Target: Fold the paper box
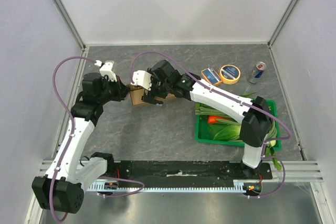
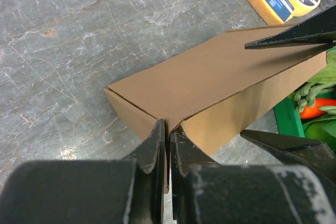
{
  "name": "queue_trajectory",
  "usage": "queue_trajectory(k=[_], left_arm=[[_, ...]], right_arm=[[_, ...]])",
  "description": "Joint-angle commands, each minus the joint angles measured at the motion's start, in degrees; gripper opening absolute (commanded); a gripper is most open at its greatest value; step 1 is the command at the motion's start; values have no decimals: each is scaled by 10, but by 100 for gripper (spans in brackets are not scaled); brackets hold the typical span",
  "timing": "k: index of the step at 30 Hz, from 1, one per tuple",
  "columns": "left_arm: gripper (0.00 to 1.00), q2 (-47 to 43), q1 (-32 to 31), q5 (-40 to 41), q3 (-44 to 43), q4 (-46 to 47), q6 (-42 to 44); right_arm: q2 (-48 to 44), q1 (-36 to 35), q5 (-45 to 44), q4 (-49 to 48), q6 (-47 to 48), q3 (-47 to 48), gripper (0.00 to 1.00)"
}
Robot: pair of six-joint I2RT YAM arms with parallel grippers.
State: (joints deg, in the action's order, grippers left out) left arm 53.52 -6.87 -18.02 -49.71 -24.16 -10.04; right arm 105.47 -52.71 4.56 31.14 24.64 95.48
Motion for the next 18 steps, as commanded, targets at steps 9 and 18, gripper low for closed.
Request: queue_trajectory(k=[9,18], left_arm=[[2,66,5,56,-15,49,-199],[2,89,-3,134,-23,46,-291]], right_arm=[[83,49,4,17,-43,65,97],[118,56,12,41,-62,127,97]])
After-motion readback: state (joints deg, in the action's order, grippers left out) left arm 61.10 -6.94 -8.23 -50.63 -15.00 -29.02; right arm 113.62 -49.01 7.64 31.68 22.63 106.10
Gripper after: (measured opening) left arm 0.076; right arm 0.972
